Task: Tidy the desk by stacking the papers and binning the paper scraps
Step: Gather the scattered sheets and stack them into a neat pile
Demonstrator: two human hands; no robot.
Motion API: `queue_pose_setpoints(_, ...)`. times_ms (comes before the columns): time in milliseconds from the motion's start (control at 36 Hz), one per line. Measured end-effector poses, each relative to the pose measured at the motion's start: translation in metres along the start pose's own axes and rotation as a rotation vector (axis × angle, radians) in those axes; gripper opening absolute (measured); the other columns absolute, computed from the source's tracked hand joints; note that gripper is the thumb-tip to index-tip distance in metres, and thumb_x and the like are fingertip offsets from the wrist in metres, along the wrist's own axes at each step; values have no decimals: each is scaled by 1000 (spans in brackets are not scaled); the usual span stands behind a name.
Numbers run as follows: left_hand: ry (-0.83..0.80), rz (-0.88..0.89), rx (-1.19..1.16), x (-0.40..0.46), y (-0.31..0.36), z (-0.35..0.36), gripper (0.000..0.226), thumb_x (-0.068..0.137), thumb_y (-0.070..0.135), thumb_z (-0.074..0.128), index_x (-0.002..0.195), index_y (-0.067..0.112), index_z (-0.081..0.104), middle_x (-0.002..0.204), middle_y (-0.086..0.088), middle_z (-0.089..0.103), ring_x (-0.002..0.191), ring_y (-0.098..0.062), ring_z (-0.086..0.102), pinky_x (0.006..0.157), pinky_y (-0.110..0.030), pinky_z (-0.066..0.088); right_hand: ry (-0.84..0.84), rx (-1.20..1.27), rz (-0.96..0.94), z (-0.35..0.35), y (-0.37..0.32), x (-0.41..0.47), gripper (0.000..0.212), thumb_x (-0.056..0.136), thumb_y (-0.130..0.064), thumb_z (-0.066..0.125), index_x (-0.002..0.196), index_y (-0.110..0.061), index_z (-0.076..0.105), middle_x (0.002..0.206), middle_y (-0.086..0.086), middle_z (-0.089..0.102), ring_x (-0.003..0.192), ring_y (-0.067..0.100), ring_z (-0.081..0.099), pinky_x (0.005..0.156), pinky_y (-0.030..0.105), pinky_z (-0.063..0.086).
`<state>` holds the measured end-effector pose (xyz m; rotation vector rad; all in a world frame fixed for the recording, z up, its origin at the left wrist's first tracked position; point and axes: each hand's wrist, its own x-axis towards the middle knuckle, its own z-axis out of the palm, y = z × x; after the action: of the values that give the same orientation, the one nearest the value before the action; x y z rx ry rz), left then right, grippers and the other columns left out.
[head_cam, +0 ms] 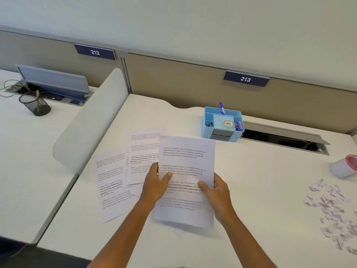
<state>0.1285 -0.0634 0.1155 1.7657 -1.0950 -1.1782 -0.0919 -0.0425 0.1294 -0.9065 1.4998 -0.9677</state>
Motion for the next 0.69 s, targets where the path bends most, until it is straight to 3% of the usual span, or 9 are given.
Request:
queue_pose_setpoints(83,15,-66,171,16,-13,-12,43,97,45,72,132,29,53,117,7,67,105,-17,70,91,-43,62,-5,26,60,0,1,4,30,97,-9,73,120,-28,74,110,-6,81,97,20,80,87,47,66)
queue_pose_setpoints(167,163,-141,472,35,-32,-27,57,94,51,73,139,20,56,132,-8,62,126,-31,60,103,-54,53,28,63,99,-1,7,8,29,97,-5,72,118,-25,74,109,-4,82,97,22,80,90,51,65)
queue_pose_setpoints(250,266,-286,644,49,-42,-43,68,93,54,73,143,13,51,139,-19,50,133,-40,49,106,-59,46,56,91,132,-4,13,12,31,96,-5,72,120,-24,74,111,-3,82,99,24,80,92,54,64)
queue_pose_setpoints(333,304,-407,652,60,-52,-51,88,86,57,79,146,8,37,147,-22,40,137,-42,40,109,-61,43,72,108,158,-7,18,15,33,96,-5,73,122,-25,74,113,-3,82,101,25,79,93,55,63)
queue_pose_setpoints(444,311,-445,680,67,-57,-50,108,75,58,88,148,14,23,149,-21,33,138,-42,36,106,-62,43,97,124,190,-8,24,18,34,95,-2,72,121,-24,74,113,-3,82,102,26,79,94,55,62)
queue_pose_setpoints(694,321,-505,642,81,-56,-44,118,68,48,97,148,13,16,143,-26,37,131,-46,45,106,-60,48,139,157,228,-7,25,23,32,95,0,71,119,-21,74,112,-2,82,102,27,79,92,49,63)
